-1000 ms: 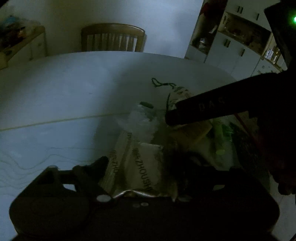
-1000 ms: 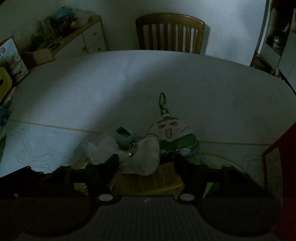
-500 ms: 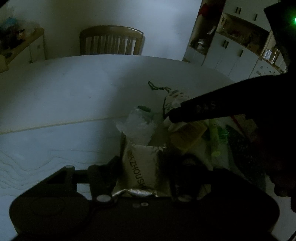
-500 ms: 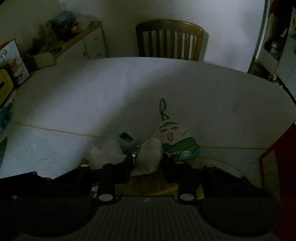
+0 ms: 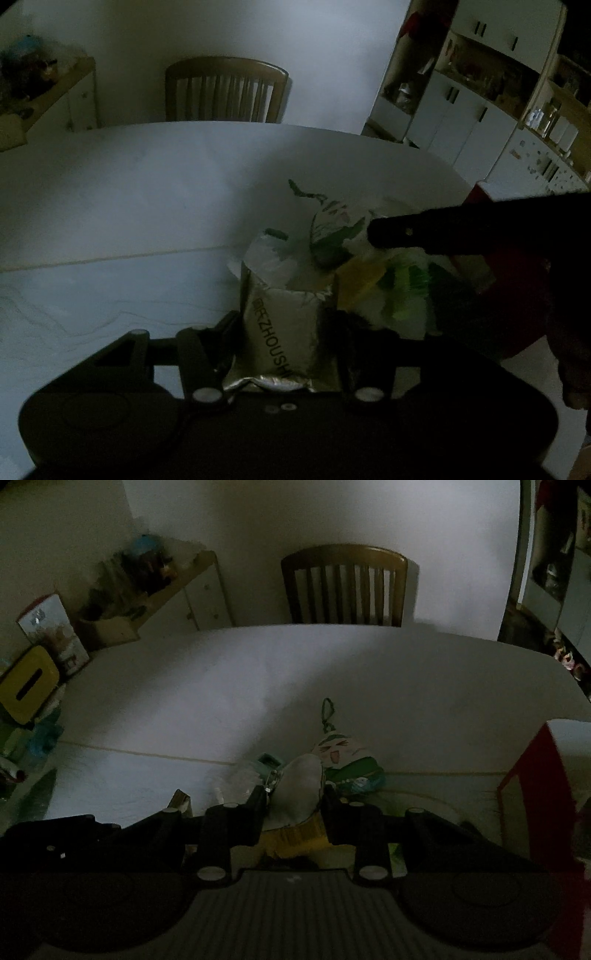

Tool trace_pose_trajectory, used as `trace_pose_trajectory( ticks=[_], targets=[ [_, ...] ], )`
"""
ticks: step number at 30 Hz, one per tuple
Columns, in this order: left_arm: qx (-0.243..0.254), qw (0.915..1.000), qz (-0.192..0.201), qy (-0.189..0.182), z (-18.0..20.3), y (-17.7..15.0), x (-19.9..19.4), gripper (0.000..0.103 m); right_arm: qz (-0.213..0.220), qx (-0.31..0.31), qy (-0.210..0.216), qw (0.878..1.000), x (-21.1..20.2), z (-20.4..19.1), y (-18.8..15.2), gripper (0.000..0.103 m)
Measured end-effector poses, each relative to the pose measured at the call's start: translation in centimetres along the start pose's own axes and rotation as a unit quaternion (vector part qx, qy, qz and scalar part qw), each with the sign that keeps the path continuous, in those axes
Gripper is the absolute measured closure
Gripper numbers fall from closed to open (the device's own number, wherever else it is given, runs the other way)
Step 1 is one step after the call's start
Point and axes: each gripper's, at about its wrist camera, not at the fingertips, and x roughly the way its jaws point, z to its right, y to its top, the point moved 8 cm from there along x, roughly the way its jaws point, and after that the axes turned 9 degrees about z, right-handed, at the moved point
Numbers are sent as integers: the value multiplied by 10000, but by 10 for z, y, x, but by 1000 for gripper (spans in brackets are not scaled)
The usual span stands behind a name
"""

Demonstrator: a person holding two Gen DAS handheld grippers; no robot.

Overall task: Organize objects
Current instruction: 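Grasp the silver foil packet with the left gripper while the right gripper grasps the white plush item, then carry the foil packet and white plush item with both grippers into the box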

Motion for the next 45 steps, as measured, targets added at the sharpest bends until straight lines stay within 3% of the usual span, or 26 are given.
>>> trace_pose_trajectory(
  ticks=[13,22,45],
  targets=[
    [43,9999,90,-46,46,24,-32,50,295,198,74,9993,-77,44,8,72],
    [321,9990,216,-243,111,44,-40,50,311,148,-29,9994,-116,91,5,72],
    [918,9930,88,-732,282,65,27,50,380,621,-493,9961,-152,265,-23,72]
  ],
)
